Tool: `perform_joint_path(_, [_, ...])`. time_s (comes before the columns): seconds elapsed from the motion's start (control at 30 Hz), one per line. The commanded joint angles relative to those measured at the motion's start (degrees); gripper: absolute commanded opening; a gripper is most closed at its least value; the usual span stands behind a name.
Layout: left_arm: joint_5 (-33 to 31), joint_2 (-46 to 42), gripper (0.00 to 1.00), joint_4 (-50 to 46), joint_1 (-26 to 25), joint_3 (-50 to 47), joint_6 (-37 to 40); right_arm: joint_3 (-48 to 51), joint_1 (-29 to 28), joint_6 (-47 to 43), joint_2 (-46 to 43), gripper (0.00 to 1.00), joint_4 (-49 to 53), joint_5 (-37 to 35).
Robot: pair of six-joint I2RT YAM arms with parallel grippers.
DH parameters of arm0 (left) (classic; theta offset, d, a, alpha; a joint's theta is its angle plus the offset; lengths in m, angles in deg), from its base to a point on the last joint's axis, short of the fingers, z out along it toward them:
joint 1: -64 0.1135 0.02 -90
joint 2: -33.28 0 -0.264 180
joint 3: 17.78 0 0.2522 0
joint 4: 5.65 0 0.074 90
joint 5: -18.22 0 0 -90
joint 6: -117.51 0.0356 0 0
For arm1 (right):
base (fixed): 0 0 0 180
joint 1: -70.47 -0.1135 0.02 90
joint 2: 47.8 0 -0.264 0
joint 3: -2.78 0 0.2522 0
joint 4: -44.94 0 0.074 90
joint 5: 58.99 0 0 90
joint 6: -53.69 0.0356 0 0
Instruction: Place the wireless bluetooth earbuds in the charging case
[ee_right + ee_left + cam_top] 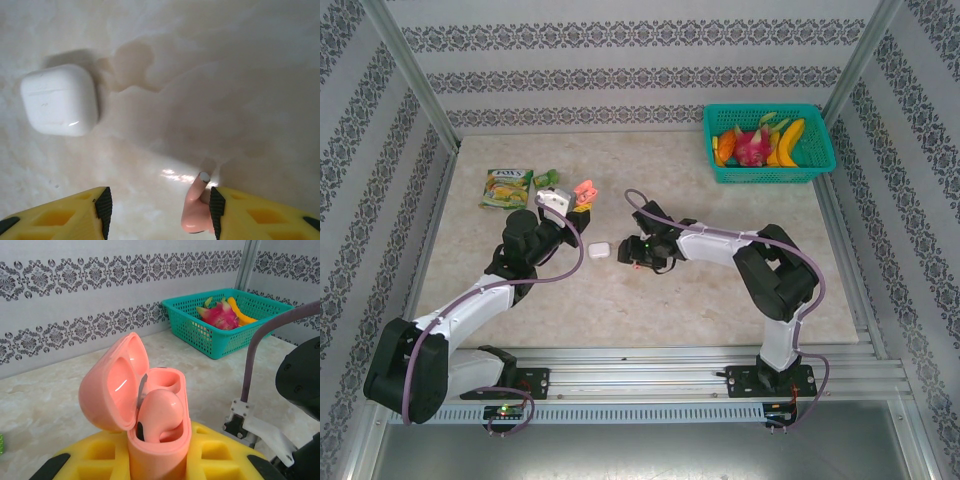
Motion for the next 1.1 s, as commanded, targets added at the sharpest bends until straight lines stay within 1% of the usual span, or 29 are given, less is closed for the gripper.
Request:
perform_joint_path(0.0, [-0.45, -1.32, 0.00, 3.15, 0.86, -0.68, 0.33, -0.25, -1.53, 2.40, -2.85, 0.56, -1.15, 2.31])
perform_joint_path(0.17, [-0.49, -1.56, 0.00, 3.27, 0.94, -0.67, 0.04, -0.35, -1.69, -0.14, -5.18, 0.59, 2.79, -1.91])
perform_joint_path(0.53, [-0.65, -2.55, 0.00, 2.70, 1.09, -0.69, -0.05, 1.42, -0.97, -0.82, -1.93, 0.59, 2.46, -4.42])
perform_joint_path(0.83, [-0.92, -2.99, 0.00, 2.62, 1.12, -0.63, -0.05, 0.74, -1.40, -1.31, 0.65, 0.58, 3.18, -3.47])
perform_joint_path(1.07, [-1.15, -2.91, 0.00, 2.81, 1.22, -0.66, 0.04, 0.13, -4.40, -0.92, -0.10, 0.56, 3.07, -0.54])
